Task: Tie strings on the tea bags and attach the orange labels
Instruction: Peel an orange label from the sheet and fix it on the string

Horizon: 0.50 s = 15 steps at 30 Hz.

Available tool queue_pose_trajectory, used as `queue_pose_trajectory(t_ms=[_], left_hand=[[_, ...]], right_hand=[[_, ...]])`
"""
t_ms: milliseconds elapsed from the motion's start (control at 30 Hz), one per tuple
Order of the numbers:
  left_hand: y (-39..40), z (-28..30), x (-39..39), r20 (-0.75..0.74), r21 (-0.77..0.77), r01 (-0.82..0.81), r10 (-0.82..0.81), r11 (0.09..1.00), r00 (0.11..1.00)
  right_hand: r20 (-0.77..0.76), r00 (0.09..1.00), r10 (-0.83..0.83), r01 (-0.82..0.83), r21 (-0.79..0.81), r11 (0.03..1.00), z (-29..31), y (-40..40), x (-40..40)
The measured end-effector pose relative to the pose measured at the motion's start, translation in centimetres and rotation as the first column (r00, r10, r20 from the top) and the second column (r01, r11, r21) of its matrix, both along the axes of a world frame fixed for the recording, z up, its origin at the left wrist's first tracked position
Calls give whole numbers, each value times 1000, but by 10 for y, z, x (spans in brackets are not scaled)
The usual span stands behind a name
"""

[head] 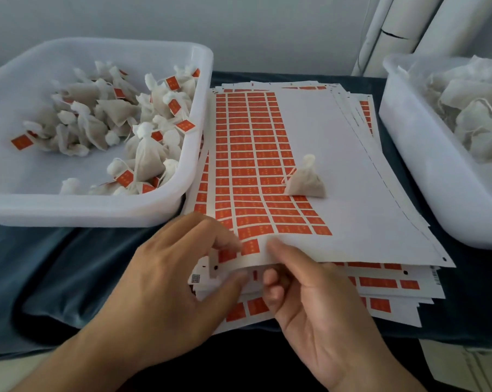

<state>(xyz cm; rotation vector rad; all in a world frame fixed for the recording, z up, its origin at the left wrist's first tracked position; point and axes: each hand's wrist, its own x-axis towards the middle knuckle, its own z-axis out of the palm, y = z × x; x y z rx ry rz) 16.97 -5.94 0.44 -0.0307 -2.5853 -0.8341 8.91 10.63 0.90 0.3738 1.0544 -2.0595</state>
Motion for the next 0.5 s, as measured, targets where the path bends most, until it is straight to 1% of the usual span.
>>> queue_pose_trajectory(t_ms=[67,100,200,267,367,500], left_hand=[[6,7,0,114,-17,12,-10,1000,993],[10,9,-2,131,-52,1,6,999,991],[21,13,-8,80,-124,-69,79,990,994],[24,14,-11,39,-138,-96,103,986,994],[24,17,-11,19,-161,-122,127,979,992],[26,20,-10,5,-170,-151,154,974,988]], right_hand=[[-47,999,18,-18,-1,1000,-4,2,1],[-76,997,24,-24,3,1000,-5,2,2],[-144,989,27,-22,42,999,-5,2,3],[-174,984,35,-24,62,998,-4,1,3],[-227,972,57,-30,121,992,-3,1,2],[-240,968,74,-42,135,990,-2,0,3]])
